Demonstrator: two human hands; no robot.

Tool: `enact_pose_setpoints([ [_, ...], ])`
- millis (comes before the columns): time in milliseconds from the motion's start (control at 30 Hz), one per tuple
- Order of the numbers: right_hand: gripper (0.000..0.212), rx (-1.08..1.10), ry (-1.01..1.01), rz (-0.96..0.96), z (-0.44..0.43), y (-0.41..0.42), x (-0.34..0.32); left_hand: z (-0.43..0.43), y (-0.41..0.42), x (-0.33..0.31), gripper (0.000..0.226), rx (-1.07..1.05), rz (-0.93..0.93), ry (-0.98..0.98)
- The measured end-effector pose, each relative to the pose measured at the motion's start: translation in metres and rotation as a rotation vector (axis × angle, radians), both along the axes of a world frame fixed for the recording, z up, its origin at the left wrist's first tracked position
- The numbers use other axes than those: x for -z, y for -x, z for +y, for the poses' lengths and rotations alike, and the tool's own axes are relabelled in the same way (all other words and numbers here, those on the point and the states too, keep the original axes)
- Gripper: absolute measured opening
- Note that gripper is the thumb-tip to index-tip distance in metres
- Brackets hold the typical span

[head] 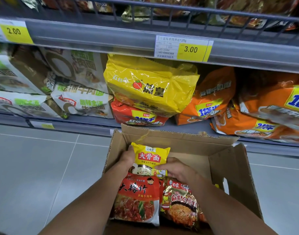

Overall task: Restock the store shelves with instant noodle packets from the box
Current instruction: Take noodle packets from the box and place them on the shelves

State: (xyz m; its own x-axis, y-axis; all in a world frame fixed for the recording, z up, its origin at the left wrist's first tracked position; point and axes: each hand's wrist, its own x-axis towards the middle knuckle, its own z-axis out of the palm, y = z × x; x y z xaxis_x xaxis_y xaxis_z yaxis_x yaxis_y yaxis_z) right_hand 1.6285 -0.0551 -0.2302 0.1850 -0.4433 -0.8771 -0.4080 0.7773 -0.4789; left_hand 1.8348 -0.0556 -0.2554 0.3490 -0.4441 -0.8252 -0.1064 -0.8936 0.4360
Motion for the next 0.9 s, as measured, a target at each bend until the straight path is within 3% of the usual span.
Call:
enact_pose_setpoints([
  [233, 0.033, -0.116, 0.218, 0.009, 0.002, 0.005, -0.005, -0.002, 0.008, -0.012, 0.063, -0.200, 0.019, 0.072],
  [367, 0.023, -0.211, 0.417, 0.097, -0.001, 0.026, -0.014, -0.003, 0.007, -0.015, 0.060, -0.203, 0.010, 0.051],
  [467, 0.016, -0.279, 0.585, 0.173, -0.005, 0.052, -0.023, -0.004, 0.005, 0.011, 0.061, 0.067, 0.042, 0.037],
  [500, 0.019, -0.283, 0.621, 0.192, -0.005, 0.062, -0.026, -0.002, 0.004, 0.012, 0.062, 0.182, 0.026, 0.014],
  [600, 0.034, -0.233, 0.673, 0.222, -0.001, 0.089, -0.031, 0.004, 0.010, 0.001, 0.037, 0.419, -0.083, -0.054],
  [667, 0.035, -0.187, 0.682, 0.214, 0.004, 0.106, -0.032, 0.005, 0.011, 0.000, 0.041, 0.556, -0.146, -0.101],
  [767, 0.033, -0.132, 0.673, 0.200, 0.012, 0.125, -0.031, 0.004, 0.014, 0.006, 0.055, 0.582, -0.181, -0.111],
  [900, 0.036, -0.081, 0.674, 0.192, 0.021, 0.140, -0.025, 0.001, 0.018, 0.010, 0.045, 0.617, -0.182, -0.078],
])
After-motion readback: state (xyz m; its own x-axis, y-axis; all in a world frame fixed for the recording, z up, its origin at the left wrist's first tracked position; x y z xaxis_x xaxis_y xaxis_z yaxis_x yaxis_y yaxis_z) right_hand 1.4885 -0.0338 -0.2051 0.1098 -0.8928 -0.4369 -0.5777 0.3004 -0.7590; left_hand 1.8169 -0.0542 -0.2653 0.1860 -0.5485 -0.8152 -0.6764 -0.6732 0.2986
